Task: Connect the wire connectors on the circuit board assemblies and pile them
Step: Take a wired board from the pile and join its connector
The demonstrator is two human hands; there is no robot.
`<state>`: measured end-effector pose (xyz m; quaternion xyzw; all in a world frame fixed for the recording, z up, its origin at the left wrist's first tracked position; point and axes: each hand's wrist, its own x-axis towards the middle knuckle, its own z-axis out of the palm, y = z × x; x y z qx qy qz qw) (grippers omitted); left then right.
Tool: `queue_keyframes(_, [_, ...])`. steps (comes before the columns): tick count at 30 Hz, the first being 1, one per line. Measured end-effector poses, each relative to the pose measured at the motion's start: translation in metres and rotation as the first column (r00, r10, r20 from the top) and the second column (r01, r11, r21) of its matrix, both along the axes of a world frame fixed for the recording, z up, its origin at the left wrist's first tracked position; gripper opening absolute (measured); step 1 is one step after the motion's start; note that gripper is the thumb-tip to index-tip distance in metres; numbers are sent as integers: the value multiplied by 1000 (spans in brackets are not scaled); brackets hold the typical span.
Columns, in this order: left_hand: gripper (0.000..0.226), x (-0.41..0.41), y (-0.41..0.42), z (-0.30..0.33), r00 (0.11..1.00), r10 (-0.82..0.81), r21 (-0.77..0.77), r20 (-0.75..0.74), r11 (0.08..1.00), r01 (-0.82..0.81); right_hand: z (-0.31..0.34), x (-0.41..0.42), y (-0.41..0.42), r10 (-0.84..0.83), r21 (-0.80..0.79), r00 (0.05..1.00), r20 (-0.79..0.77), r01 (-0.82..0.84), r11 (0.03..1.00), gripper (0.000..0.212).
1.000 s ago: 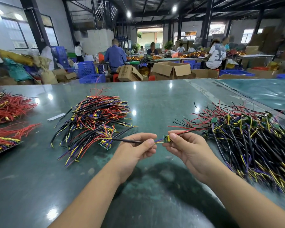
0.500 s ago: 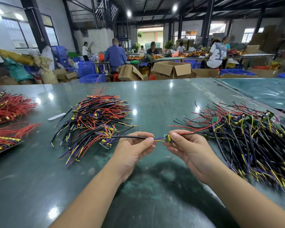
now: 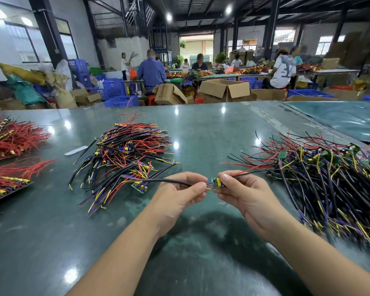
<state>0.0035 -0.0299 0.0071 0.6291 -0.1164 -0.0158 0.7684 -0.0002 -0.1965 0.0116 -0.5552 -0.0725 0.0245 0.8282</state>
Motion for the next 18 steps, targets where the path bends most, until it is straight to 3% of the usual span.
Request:
queue_keyframes(3, [15, 1, 1, 1, 1000, -13, 40, 16, 999, 13, 0, 2, 0, 13, 44, 998, -61, -10, 999, 24])
queue_keyframes(7, [7, 0, 1, 4, 997, -82, -76, 16, 994, 83, 0, -1, 4, 183, 353, 956, -230, -93, 931, 12])
queue_keyframes(9, [10, 0, 1, 4, 995, -89, -113, 35, 989, 93, 1, -2, 4, 230, 406, 942, -245, -115, 907, 12])
queue_keyframes(12, [13, 1, 0, 2, 998, -3, -64, 67, 998, 7, 3, -2, 4, 221, 348, 951, -216, -137, 928, 27])
queue_keyframes(14, [13, 2, -2, -1, 996, 42, -21, 73, 999, -40, 2, -2, 6, 164, 220, 972, -171, -124, 968, 33])
queue_keyframes(18, [15, 2, -3, -6, 995, 65, 76, 70, 995, -70, -3, -3, 9, 34, 54, 996, -82, -29, 998, 20])
